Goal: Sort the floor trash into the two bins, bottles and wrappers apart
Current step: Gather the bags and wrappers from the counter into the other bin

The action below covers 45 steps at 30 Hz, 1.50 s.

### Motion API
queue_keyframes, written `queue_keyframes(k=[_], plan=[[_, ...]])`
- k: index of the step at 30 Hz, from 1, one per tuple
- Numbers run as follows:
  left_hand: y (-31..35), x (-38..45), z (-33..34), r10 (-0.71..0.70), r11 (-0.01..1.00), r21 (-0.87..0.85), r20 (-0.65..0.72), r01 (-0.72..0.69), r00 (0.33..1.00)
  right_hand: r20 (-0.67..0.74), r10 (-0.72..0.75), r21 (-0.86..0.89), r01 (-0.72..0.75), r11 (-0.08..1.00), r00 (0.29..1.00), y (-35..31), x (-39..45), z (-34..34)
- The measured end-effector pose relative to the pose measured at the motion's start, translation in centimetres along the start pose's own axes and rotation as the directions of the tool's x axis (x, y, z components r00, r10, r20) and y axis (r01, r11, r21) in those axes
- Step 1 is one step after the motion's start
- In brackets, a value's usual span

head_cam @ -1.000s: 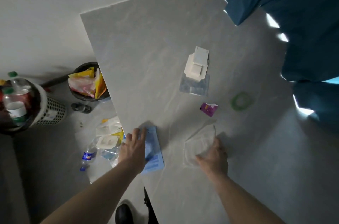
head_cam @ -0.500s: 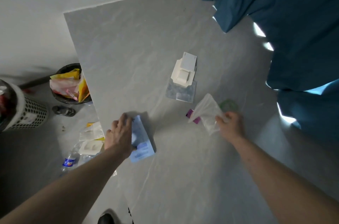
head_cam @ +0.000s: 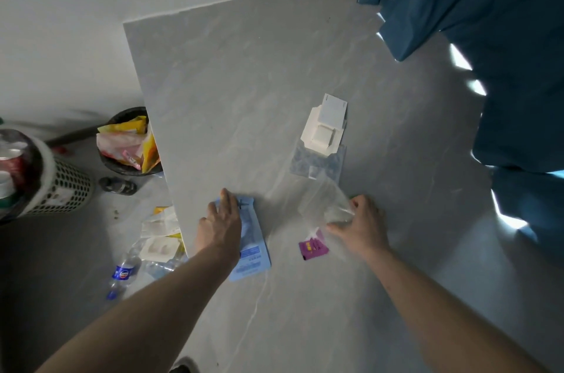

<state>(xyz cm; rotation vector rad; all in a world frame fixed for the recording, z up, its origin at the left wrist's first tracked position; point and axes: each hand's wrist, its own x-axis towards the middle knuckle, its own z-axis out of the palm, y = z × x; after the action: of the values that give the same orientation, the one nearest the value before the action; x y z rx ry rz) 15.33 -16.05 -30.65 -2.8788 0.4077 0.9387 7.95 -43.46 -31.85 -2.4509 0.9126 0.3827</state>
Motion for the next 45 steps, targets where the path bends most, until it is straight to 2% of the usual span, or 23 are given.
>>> queue_keyframes(k=[3, 7, 9, 10, 12, 14, 16, 19, 22, 24, 26, 28, 31, 34, 37, 39, 41, 43, 45], plan=[[0.1, 0.1, -0.1, -0.022, 1.000, -0.012, 0.019, 0.022, 1.000, 0.034, 0.083, 0.122, -0.086, 0.989, 0.996, -0.1, -0.6, 1.2], [0.4, -0.2, -0.8, -0.002, 1.000, 0.023, 0.018, 0.002, 1.000, 0.019, 0.097, 0.188, -0.098, 0.977, 0.995, 0.4, -1.5, 1.3], [0.6, -0.3, -1.2, 0.005, 0.999, 0.034, 0.010, -0.006, 1.000, -0.016, 0.062, 0.264, -0.055, 0.963, 0.998, 0.5, -2.9, 1.3], [0.6, -0.3, -1.3, 0.009, 0.999, 0.040, 0.006, -0.009, 1.000, -0.029, -0.002, 0.279, 0.010, 0.960, 1.000, 0.6, -3.7, 1.5], [0.7, -0.4, -1.5, 0.003, 0.999, 0.036, 0.011, -0.003, 1.000, -0.004, -0.174, 0.243, 0.170, 0.955, 0.985, 0.6, -5.4, 2.3], [0.6, -0.2, -1.3, -0.014, 1.000, 0.008, 0.009, 0.014, 1.000, 0.097, -0.287, 0.168, 0.268, 0.949, 0.953, 0.5, -6.4, 3.3], [0.6, -0.2, -1.1, -0.012, 1.000, -0.006, 0.011, 0.012, 1.000, 0.164, -0.298, 0.086, 0.287, 0.954, 0.941, 0.2, -6.4, 3.9], [0.4, 0.0, -1.0, 0.028, 0.999, 0.040, 0.000, -0.028, 1.000, 0.144, -0.264, 0.034, 0.262, 0.965, 0.954, -0.6, -5.3, 4.5], [0.3, 0.0, -1.1, 0.030, 0.999, 0.031, 0.007, -0.030, 1.000, 0.237, -0.250, -0.165, 0.293, 0.942, 0.939, -1.2, -3.7, 4.5], [0.4, -0.2, -1.2, 0.024, 1.000, 0.013, 0.020, -0.024, 1.000, 0.190, -0.271, -0.175, 0.304, 0.936, 0.944, -1.6, -2.5, 3.7], [0.3, -0.1, -1.2, 0.008, 1.000, -0.016, 0.021, -0.008, 1.000, 0.057, -0.228, -0.053, 0.231, 0.972, 0.972, -3.1, -0.3, 1.9], [0.3, 0.0, -1.3, 0.015, 1.000, -0.017, 0.010, -0.015, 1.000, -0.074, -0.097, 0.110, 0.105, 0.988, 0.993, -5.3, 2.9, -0.4], [0.5, 0.1, -1.2, -0.005, 1.000, -0.030, 0.011, 0.006, 1.000, -0.191, 0.067, 0.290, -0.009, 0.957, 0.979, -8.7, 7.8, -3.1], [0.5, 0.3, -1.0, -0.042, 0.996, -0.072, 0.012, 0.043, 0.999, -0.124, 0.245, 0.357, -0.187, 0.915, 0.962, -10.4, 11.8, -2.7], [0.2, 0.6, -0.8, -0.008, 0.998, -0.061, -0.011, 0.007, 1.000, -0.080, 0.352, 0.323, -0.310, 0.894, 0.933, -10.4, 13.8, -0.7], [0.1, 0.4, -1.1, 0.003, 0.997, -0.075, 0.002, -0.003, 1.000, -0.090, 0.376, 0.259, -0.343, 0.903, 0.922, -10.4, 13.7, -0.1], [0.0, 0.1, -1.3, -0.005, 0.995, -0.099, 0.021, 0.007, 1.000, -0.033, 0.407, 0.203, -0.393, 0.897, 0.913, -10.7, 12.7, -0.2], [-0.2, 0.2, -0.9, -0.012, 0.992, -0.124, 0.024, 0.015, 1.000, 0.009, 0.419, 0.213, -0.411, 0.886, 0.908, -10.8, 11.5, -0.3], [-0.3, 0.6, -0.3, 0.007, 0.994, -0.109, 0.006, -0.006, 1.000, 0.029, 0.390, 0.141, -0.390, 0.910, 0.920, -10.0, 10.7, 0.6]])
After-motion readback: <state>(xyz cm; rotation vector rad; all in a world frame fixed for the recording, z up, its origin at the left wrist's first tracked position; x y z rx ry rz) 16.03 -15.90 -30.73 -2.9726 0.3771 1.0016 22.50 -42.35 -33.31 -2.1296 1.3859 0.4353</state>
